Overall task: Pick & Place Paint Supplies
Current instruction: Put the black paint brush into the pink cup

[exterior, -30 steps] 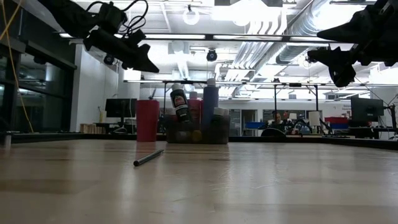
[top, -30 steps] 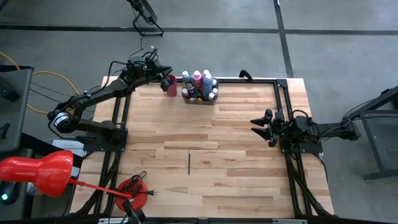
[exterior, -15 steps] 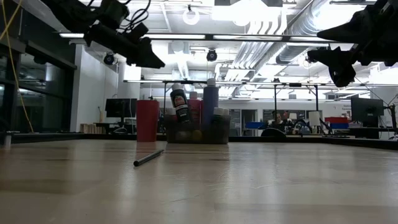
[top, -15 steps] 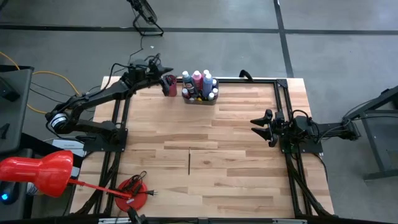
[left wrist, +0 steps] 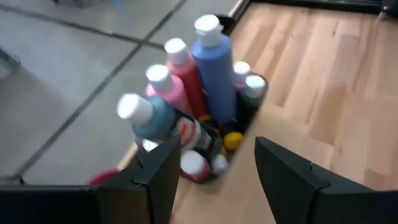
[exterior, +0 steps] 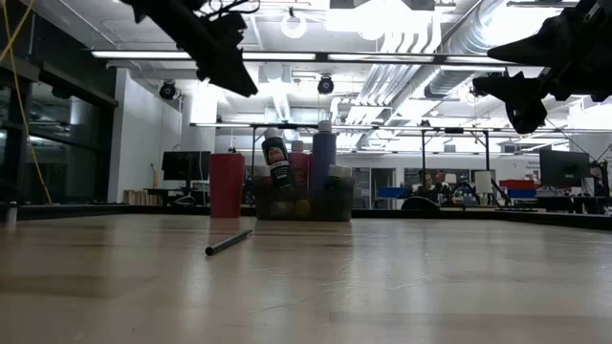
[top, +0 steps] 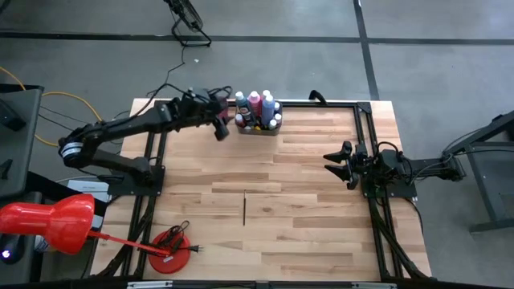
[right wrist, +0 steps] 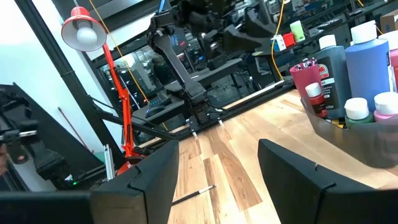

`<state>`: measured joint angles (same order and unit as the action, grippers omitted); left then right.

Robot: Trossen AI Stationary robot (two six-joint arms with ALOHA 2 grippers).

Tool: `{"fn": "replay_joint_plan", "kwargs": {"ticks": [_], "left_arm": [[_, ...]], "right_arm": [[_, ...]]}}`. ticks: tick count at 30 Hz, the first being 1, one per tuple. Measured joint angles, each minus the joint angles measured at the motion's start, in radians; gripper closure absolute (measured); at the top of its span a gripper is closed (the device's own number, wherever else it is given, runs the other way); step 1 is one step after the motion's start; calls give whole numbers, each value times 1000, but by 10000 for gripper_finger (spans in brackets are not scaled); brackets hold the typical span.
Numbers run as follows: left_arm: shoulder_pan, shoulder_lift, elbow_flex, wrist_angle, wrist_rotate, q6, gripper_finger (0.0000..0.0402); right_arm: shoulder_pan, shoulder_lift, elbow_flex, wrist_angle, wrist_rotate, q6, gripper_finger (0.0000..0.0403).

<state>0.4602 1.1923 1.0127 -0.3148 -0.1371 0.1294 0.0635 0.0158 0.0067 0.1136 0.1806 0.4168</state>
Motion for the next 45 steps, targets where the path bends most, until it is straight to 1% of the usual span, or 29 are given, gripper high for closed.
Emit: {"fn": "replay_joint_plan", "kwargs": {"ticks": [3,6,8,11,17,21,24,26,32,37,45], "left_arm": [[-64,0,15,-69,-49,-103,203],[-122,1,17,-149,-71,-272,203],[-163,6,17,-196,-77,-375,203],[-235,27,17,-262,-80,-487,203],[-371,107,17,-340,-80,-698,203],[-426,176,18,-317,-60,-812,203],[-451,229,18,-269,-56,-905,203],[-461,261,19,-242,-48,-985,203],[-474,351,19,-107,-42,-1147,203],[-475,409,18,-9,-33,-1210,203],[-490,430,18,-2,-27,-1265,203]], "right_arm": [[0,0,0,0,0,0,190],[0,0,0,0,0,0,190],[0,0,0,0,0,0,190],[0,0,0,0,0,0,190],[0,0,0,0,0,0,190],[0,0,0,0,0,0,190],[0,0,0,0,0,0,190],[0,0,0,0,0,0,190],[0,0,0,0,0,0,190],[0,0,0,0,0,0,190],[0,0,0,0,0,0,190]]}}
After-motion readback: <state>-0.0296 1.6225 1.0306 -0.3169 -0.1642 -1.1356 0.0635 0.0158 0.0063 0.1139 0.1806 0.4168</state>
